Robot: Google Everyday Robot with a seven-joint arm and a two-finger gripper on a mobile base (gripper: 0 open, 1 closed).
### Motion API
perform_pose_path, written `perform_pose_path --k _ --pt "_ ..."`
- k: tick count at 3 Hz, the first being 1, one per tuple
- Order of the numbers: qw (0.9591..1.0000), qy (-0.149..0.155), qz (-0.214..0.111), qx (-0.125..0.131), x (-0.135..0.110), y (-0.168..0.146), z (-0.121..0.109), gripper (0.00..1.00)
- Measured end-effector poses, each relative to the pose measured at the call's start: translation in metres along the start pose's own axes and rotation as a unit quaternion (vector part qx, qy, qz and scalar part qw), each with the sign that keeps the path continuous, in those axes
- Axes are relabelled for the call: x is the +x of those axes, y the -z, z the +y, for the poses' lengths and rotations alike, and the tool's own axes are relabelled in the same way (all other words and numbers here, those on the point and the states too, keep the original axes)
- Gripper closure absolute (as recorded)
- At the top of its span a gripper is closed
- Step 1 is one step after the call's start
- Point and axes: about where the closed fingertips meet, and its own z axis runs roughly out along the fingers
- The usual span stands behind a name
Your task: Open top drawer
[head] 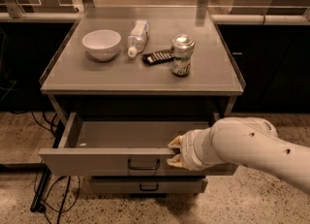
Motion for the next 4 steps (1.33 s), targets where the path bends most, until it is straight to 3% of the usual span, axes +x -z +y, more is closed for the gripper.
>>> perform_pose_path --k 1,2,3,4 --pt "1.0 0.0 0.0 0.0 0.0 0.0 0.0 0.06" --pt "1.0 0.0 0.0 0.0 0.0 0.0 0.0 0.21" --pt "1.0 0.0 0.0 0.0 0.0 0.0 0.0 0.52" --pt "1.0 0.006 0.005 -0.002 0.004 0.009 0.012 0.76"
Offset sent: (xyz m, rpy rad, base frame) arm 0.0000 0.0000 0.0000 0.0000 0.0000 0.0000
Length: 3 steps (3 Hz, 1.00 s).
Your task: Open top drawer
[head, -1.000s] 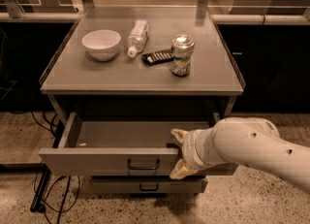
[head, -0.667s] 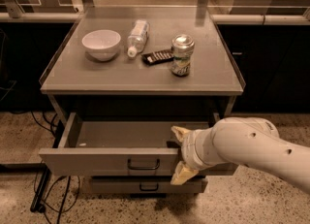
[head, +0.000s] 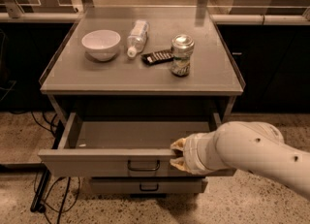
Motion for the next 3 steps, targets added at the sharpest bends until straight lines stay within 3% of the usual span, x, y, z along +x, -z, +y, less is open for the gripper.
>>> perform_pose_path --k 1,2,3 --pt "0.9999 0.011 0.002 -0.002 -0.004 0.012 0.022 0.98" --pt "0.9999 0.011 0.002 -0.002 -0.005 0.014 0.021 1.0" --pt "1.0 -0.002 -0.001 0.006 0.002 0.027 0.046 1.0"
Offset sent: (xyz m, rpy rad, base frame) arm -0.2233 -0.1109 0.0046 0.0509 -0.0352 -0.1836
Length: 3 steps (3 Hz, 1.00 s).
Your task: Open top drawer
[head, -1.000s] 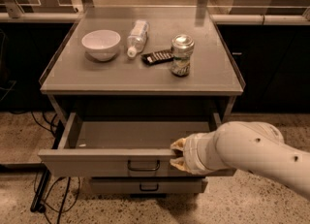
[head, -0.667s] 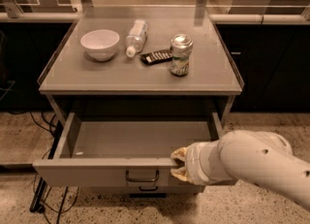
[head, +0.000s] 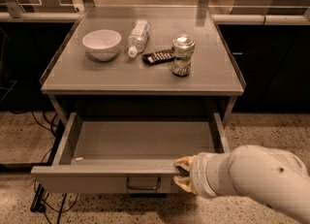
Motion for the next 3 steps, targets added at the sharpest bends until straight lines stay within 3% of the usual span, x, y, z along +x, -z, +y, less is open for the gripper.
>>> perform_pose_path --k 3 --pt "1.0 -0.001 0.0 0.0 -0.001 0.0015 0.0024 0.34"
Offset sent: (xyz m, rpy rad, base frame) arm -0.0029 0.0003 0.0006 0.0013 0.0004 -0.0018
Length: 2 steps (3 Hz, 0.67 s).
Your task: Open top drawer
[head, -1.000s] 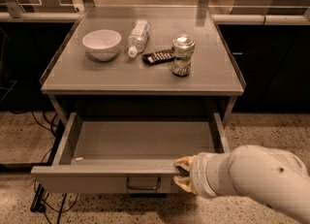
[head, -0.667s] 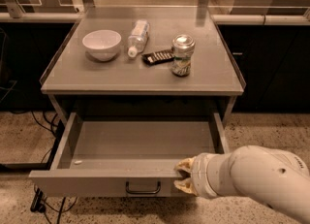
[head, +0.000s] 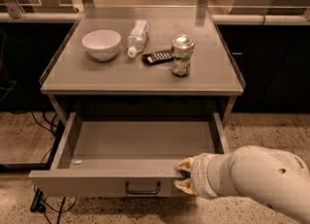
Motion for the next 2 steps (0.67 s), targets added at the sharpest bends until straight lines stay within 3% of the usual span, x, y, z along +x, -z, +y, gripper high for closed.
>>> perform_pose_path --k 1,2 --pt "1.0 0.0 0.0 0.0 0.0 0.0 0.0 0.11" --pt "1.0 0.0 0.0 0.0 0.0 0.0 0.0 0.0"
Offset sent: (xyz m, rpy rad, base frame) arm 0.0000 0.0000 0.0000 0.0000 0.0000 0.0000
